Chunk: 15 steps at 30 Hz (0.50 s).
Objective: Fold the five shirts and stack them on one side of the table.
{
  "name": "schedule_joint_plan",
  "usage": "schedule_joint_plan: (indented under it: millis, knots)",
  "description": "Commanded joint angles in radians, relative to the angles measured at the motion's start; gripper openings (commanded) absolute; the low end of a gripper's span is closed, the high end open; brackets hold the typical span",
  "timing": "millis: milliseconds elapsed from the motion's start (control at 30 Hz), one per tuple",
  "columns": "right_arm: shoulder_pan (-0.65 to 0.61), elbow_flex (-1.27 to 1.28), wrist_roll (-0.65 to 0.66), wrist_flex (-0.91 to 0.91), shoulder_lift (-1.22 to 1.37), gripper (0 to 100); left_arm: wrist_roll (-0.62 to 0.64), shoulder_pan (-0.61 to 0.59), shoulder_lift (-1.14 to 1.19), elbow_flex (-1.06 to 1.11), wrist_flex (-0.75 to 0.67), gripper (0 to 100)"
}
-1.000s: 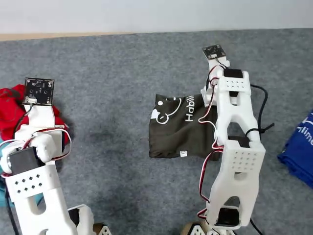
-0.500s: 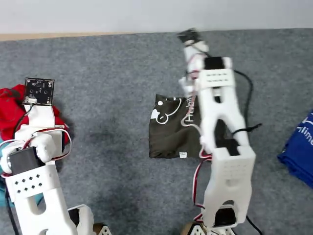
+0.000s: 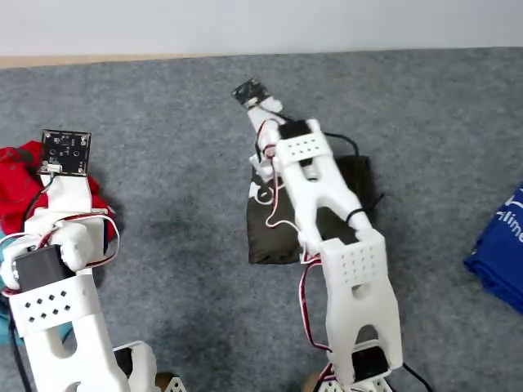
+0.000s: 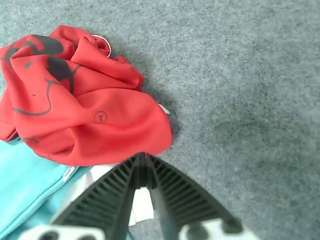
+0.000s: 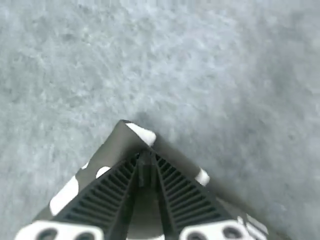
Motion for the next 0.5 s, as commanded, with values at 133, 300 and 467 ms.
schedule_joint_plan:
  millis: [133,300,467]
  knots:
    - [-0.038,-0.061,0.014,-0.077,0.008,1.0,-0.008,0.005,-0.011,-0.035,-0.020,1]
    - [-0.031,-0.069,0.014,-0.033,-0.099,1.0,-0.008,0.005,-0.011,-0.035,-0.020,1]
    - [-0.028,-0.069,0.014,0.077,-0.186,1.0,-0.008,0.005,-0.011,-0.035,-0.020,1]
